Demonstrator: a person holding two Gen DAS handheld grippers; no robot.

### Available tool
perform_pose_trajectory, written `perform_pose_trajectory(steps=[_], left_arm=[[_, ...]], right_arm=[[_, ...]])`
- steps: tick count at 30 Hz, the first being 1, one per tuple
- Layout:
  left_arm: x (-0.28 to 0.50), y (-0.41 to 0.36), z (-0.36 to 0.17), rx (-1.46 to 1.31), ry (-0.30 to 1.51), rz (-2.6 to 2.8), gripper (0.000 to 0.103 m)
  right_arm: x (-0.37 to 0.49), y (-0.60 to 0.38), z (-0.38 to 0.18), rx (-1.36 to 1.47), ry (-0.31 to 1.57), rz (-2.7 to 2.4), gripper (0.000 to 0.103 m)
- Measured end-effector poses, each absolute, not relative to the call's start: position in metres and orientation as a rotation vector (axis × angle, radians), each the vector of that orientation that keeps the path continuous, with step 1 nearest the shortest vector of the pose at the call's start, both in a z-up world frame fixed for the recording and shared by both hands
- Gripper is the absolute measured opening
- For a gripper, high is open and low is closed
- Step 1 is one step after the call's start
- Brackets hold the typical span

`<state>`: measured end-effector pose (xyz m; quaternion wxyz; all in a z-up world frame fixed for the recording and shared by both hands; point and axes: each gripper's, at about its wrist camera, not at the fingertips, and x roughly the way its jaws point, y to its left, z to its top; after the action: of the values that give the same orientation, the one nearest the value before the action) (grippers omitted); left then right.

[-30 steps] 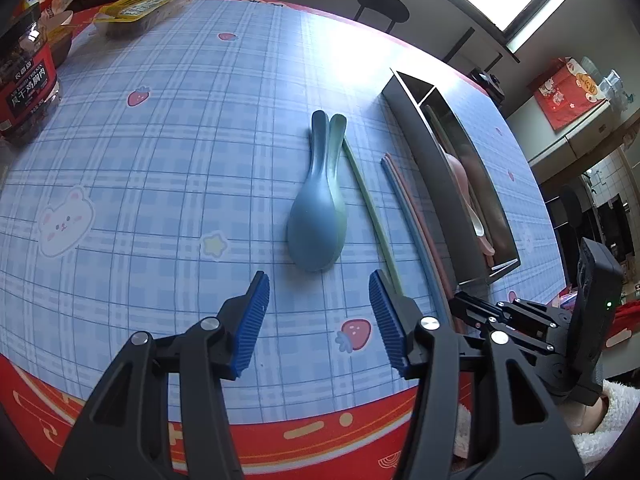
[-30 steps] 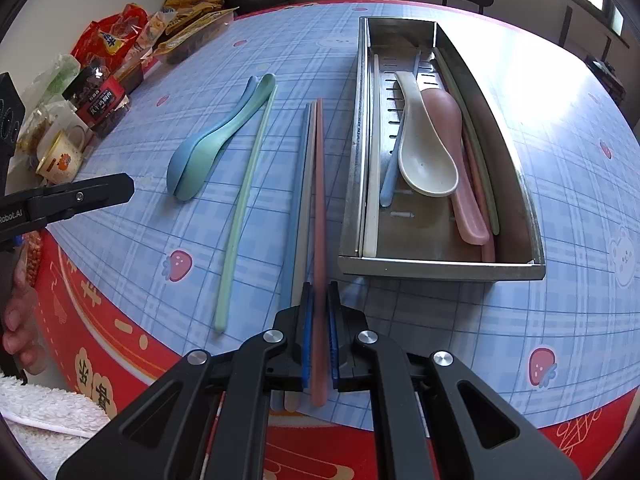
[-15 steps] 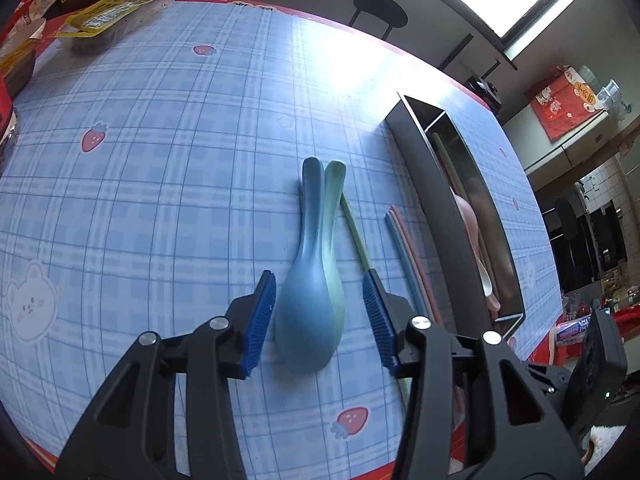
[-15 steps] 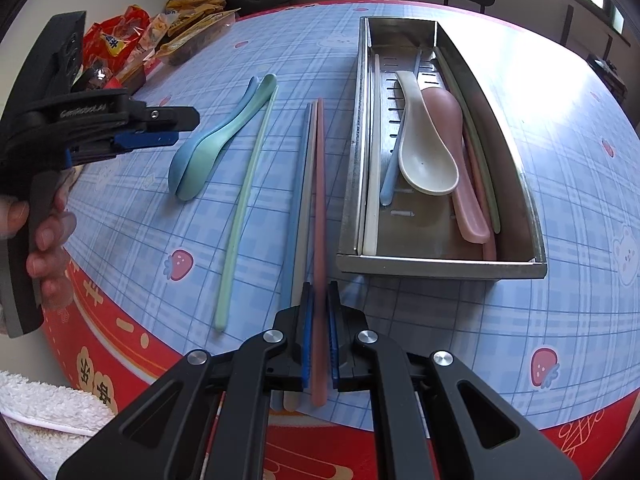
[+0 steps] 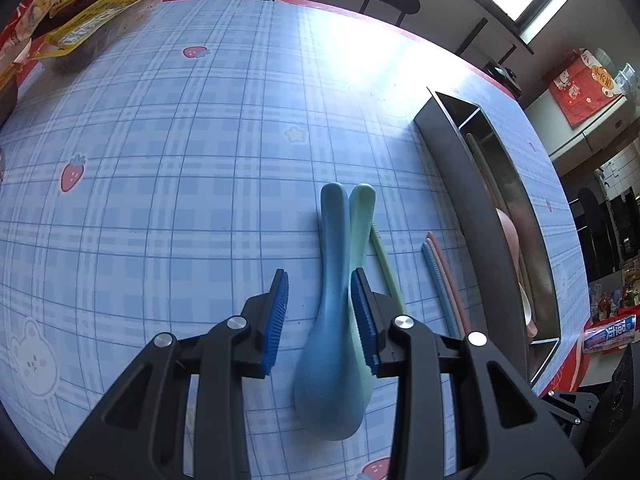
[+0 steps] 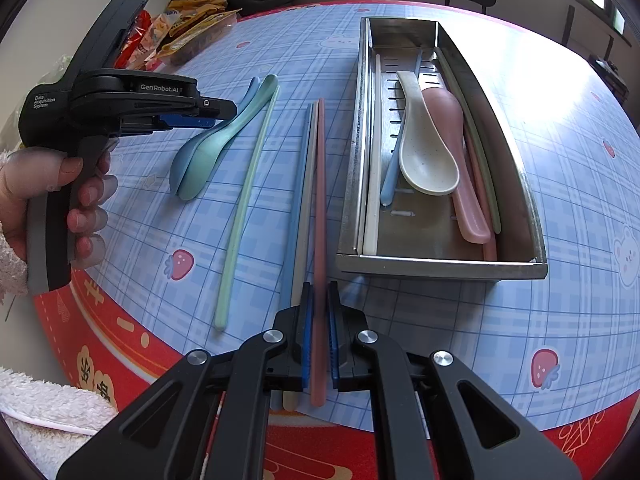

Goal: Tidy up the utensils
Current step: 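Close the left tool on the blue spoon handle while the right tool holds the pink chopstick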

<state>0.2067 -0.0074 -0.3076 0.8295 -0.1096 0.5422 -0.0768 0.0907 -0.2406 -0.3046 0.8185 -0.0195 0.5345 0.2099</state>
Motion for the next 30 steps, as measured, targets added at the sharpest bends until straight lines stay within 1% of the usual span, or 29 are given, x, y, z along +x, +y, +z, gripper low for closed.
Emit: perform_pose_trajectory(steps=[4,9,10,12,18,30], left_arm=[[0.213,-0.019,-0.308,-0.137,1.135,-0.154,0.037],[0.216,-0.025,-0.309,-0.067,1.125,-0.140,0.035],[0.216,-0.024,-0.310,-0.067,1.129,-0.132,0.028],[0.217,-0.022,-0.310,-0.042,1.136,-0.105,0.018],[0.204,-0.008,-0.312,-0.053,1.147,-0.132,0.018],[0.133,0.005,-0.314,-0.076,1.148,-0.153,0.020]], right_arm=[[0.091,-0.241,-0.305,-0.041,1.139,0.447,0.008],[0.091,-0.241,-0.305,-0.039,1.138,0.447,0.008],[0.090,-0.241,-0.305,-0.039,1.138,0.447,0.008],[0.090,-0.241,-0.305,-0.039,1.138,0.448,0.008],[0.090,-0.241,-0.305,-0.038,1.138,0.448,0.008],[0.091,-0.242,-0.304,-0.023,1.146,0.444,0.008]])
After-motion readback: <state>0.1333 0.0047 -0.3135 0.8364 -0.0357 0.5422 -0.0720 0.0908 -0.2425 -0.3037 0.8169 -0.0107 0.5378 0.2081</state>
